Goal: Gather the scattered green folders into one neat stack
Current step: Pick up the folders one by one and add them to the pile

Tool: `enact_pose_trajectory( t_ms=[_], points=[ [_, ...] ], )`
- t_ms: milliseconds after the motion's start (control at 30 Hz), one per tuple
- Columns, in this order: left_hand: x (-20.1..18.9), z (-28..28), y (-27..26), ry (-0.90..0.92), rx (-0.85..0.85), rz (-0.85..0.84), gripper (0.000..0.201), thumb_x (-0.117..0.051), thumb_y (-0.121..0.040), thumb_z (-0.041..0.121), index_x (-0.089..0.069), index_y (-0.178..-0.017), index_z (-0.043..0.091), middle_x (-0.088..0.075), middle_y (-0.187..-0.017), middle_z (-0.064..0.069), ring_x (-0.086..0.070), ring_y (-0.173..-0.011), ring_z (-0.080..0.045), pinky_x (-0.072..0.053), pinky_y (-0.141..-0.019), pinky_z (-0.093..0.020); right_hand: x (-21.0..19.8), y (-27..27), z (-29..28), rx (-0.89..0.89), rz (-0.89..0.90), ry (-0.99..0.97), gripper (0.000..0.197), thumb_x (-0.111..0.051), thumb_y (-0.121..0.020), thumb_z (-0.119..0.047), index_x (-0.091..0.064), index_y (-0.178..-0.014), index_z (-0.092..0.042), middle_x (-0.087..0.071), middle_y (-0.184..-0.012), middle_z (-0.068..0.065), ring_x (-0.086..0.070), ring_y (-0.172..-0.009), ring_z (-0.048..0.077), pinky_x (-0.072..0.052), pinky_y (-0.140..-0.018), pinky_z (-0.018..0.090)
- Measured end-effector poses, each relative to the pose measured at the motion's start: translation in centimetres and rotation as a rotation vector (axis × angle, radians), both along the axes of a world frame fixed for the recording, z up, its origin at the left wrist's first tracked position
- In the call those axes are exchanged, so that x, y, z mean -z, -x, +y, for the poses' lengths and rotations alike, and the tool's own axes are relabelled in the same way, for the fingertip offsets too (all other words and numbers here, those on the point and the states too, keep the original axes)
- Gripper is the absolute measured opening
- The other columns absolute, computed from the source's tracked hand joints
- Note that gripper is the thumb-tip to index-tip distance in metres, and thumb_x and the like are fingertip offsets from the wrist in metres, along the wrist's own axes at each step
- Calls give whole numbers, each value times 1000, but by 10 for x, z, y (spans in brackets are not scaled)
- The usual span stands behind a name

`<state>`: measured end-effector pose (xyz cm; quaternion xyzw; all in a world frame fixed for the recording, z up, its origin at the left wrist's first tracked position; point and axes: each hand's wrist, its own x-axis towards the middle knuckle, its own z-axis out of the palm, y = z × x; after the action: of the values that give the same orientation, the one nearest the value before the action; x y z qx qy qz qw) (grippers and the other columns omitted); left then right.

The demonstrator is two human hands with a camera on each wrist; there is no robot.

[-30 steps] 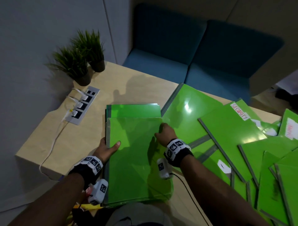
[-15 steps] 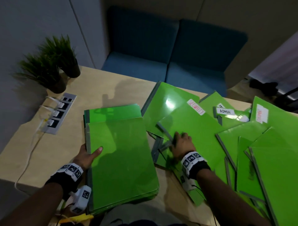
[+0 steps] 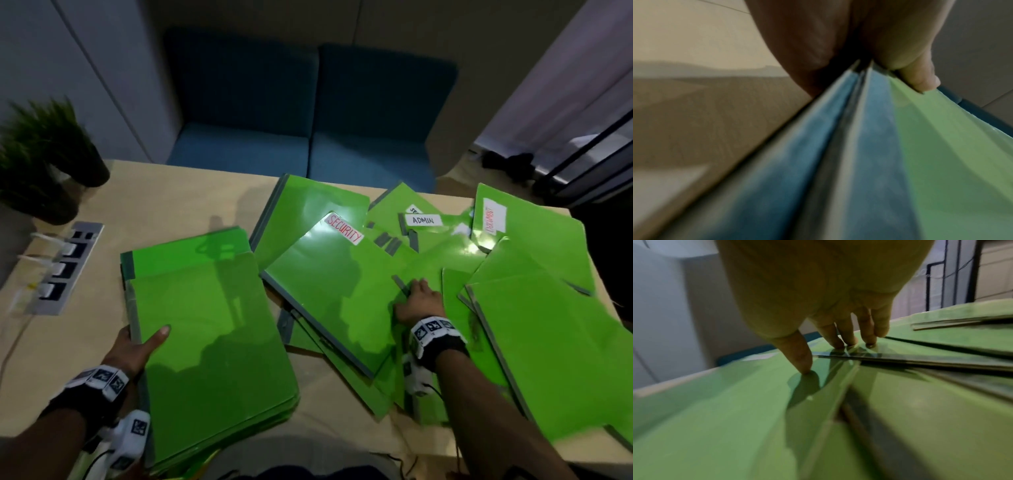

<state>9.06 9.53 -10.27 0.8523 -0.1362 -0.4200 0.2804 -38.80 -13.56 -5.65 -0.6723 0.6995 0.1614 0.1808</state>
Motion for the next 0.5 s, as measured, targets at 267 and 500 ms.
enact_pose_trajectory(
  t_ms=[267, 500],
  points=[
    [5, 1, -5, -42, 23, -44, 83, -72, -74, 54, -45, -135, 5, -57, -131, -24, -59, -109, -42, -44, -97, -56, -4, -78, 60, -427, -58, -84, 67, -52, -88, -24, -24, -148, -14, -17, -156, 23, -32, -132, 40, -31, -110, 44],
    [54, 12, -32, -86, 20, -86, 103, -71, -56, 77, -48, -133, 12, -60, -129, -20, -61, -105, -43, -46, -95, -60, -10, -43, 49, -370, -474, 66, 57, -53, -93, -18, -35, -147, -27, -21, -159, -4, -11, -148, 21, -8, -115, 37]
  ],
)
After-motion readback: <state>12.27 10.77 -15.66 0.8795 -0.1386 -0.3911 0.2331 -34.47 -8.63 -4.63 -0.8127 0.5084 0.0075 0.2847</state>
